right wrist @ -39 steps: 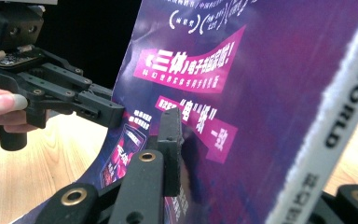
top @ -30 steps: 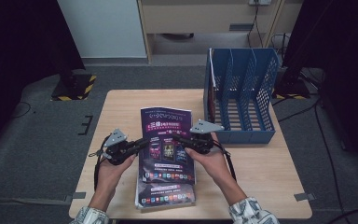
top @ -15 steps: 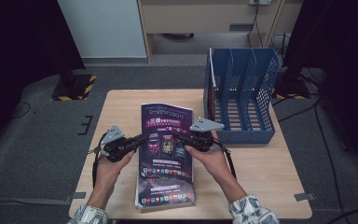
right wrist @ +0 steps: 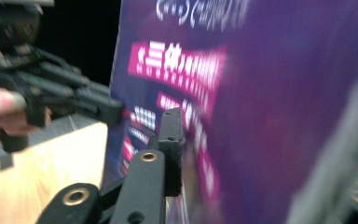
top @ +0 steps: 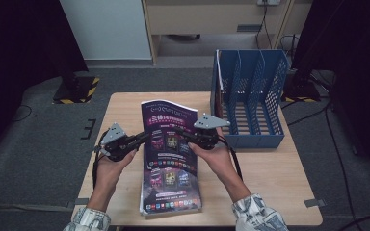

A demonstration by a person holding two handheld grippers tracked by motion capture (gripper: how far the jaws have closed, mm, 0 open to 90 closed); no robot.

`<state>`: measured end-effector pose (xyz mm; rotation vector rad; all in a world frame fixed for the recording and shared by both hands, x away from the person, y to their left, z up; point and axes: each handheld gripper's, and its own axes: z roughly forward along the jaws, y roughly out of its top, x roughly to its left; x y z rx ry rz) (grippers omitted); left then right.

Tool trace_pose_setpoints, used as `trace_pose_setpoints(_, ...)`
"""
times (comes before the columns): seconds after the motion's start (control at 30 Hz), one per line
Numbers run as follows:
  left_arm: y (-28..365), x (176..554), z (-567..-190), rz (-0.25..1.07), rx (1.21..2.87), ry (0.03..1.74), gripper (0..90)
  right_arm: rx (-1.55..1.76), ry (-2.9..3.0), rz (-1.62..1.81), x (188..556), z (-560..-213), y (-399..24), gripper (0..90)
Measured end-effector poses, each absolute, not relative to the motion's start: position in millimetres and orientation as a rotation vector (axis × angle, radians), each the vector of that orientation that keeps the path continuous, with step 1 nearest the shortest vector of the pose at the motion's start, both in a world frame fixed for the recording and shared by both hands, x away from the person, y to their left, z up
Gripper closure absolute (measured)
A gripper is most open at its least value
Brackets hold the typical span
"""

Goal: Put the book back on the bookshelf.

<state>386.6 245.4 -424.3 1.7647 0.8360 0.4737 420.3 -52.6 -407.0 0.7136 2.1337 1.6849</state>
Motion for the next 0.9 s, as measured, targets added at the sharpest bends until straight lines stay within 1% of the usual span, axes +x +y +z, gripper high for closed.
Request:
trace_pose_setpoints(0.5,247.2,384.4,-421.7,0.474,1.772,0.818,81.7,0.653,2.186,1.743,421.7,-369.5,-49.3,71.0)
trace_pose_setpoints(0.57,247.4,385.3,-421.9,0.477,1.768,0.822,81.7,0.667,2.192,1.749,422.2,-367.9,-48.3,74.5)
trace_pose_setpoints(0.6,247.7,385.7,-422.1,0.477,1.769,0.819,81.6,0.669,2.192,1.744,422.6,-367.7,-48.0,79.3)
trace_pose_setpoints(0.63,248.4,385.9,-422.2,0.474,1.768,0.818,81.5,0.674,2.181,1.725,422.4,-367.3,-48.0,81.8)
trace_pose_setpoints(0.73,250.3,385.7,-422.8,0.499,1.765,0.834,78.3,0.669,2.169,1.727,422.4,-367.9,-48.5,82.4)
trace_pose_setpoints(0.77,251.6,385.7,-423.7,0.52,1.753,0.849,73.9,0.672,2.163,1.736,421.9,-368.5,-48.4,82.4)
trace_pose_setpoints(0.8,254.0,386.6,-424.8,0.537,1.742,0.875,60.3,0.668,2.16,1.746,421.3,-368.9,-48.2,82.4)
trace_pose_setpoints(0.83,258.0,387.8,-426.4,0.539,1.747,0.891,51.5,0.661,2.154,1.742,420.2,-369.1,-47.7,82.5)
trace_pose_setpoints(0.87,264.3,389.5,-429.9,0.53,1.761,0.905,47.6,0.657,2.144,1.745,419.6,-369.1,-47.3,82.5)
trace_pose_setpoints(0.9,268.6,390.4,-432.6,0.535,1.771,0.921,41.5,0.656,2.134,1.753,419.4,-368.4,-47.1,82.5)
